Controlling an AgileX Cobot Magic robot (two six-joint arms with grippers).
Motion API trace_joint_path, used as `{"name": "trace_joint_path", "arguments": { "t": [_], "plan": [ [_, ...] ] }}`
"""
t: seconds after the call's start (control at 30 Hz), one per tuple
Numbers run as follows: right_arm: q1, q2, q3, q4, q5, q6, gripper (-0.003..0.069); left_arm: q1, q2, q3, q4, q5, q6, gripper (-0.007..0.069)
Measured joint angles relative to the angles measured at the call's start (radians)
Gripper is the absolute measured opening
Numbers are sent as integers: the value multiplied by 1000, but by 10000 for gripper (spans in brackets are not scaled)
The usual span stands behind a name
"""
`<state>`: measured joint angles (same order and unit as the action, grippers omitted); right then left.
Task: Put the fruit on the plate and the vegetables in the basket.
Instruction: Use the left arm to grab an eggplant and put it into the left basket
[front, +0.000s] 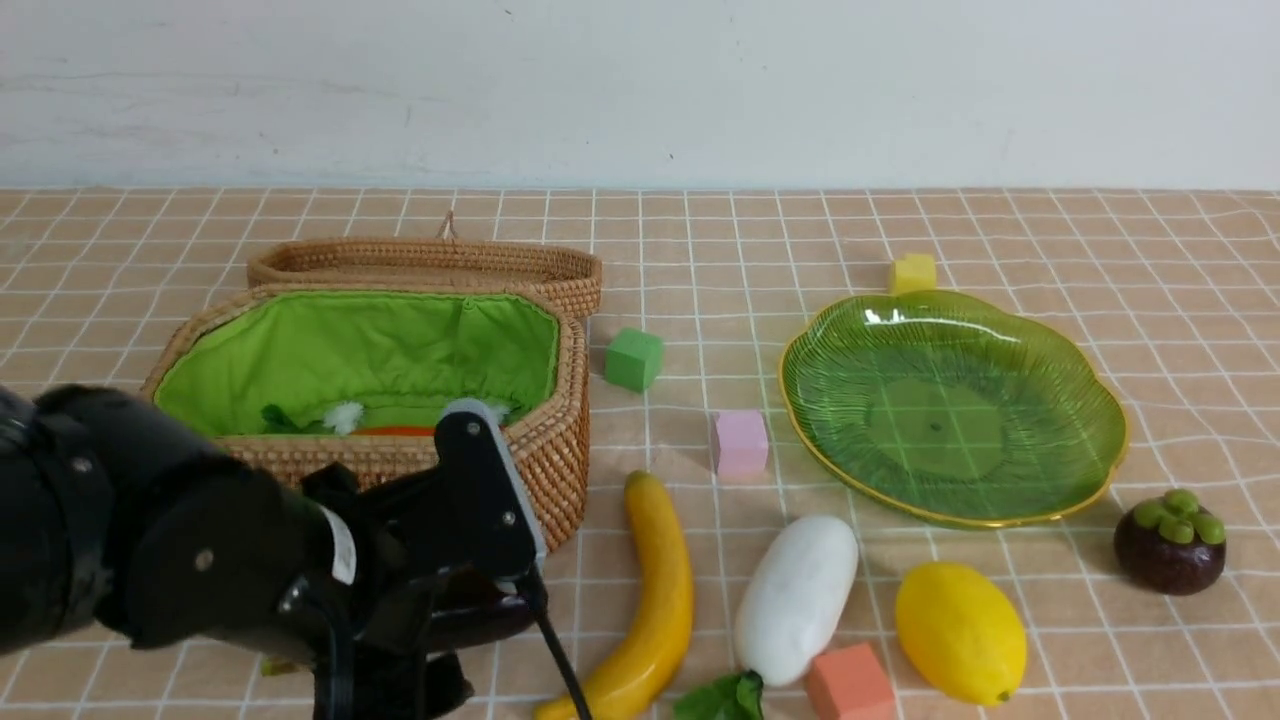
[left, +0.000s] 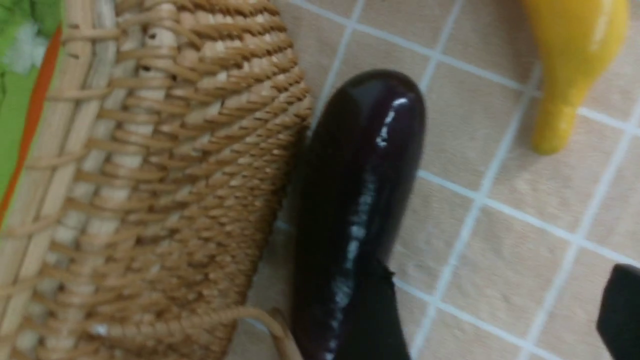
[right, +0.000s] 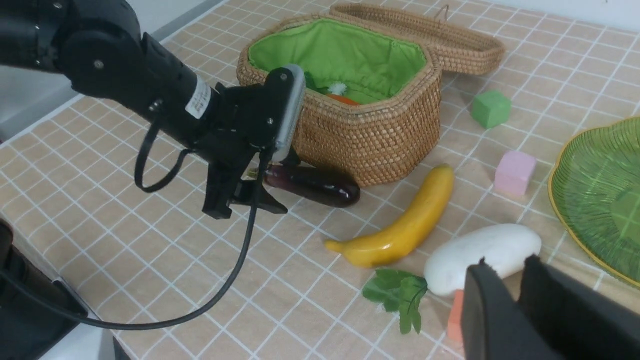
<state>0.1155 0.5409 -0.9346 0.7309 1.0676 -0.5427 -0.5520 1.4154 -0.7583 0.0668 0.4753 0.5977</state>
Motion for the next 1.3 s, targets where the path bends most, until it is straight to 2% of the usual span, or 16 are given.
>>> {"name": "trace_joint_path", "arguments": {
  "t": [0.13,0.27,0.43,0.6,0.77,0.9,1.07,1.3],
  "plan": [
    [0,0,0,0,6,0,126,0,72,10,71,-63,0,573],
    [0,0,0,0,8,0,127,0,128,10,89,-92,-1,539],
    [0,0,0,0,9,0,130,-4,157,0,95,-108,-1,457],
    [0,0,0,0,25,0,130,-65,117,10,45,22,-1,332],
    [0,0,0,-1,29,0,130,-105,40,10,38,83,-1,297],
    [0,0,0,-1,29,0,132,-106,-8,10,36,93,-1,300],
    [0,0,0,-1,28,0,132,-106,-27,10,36,63,-1,339],
    [0,0,0,-1,22,0,132,-106,100,10,70,-89,-1,465]
  ]
}}
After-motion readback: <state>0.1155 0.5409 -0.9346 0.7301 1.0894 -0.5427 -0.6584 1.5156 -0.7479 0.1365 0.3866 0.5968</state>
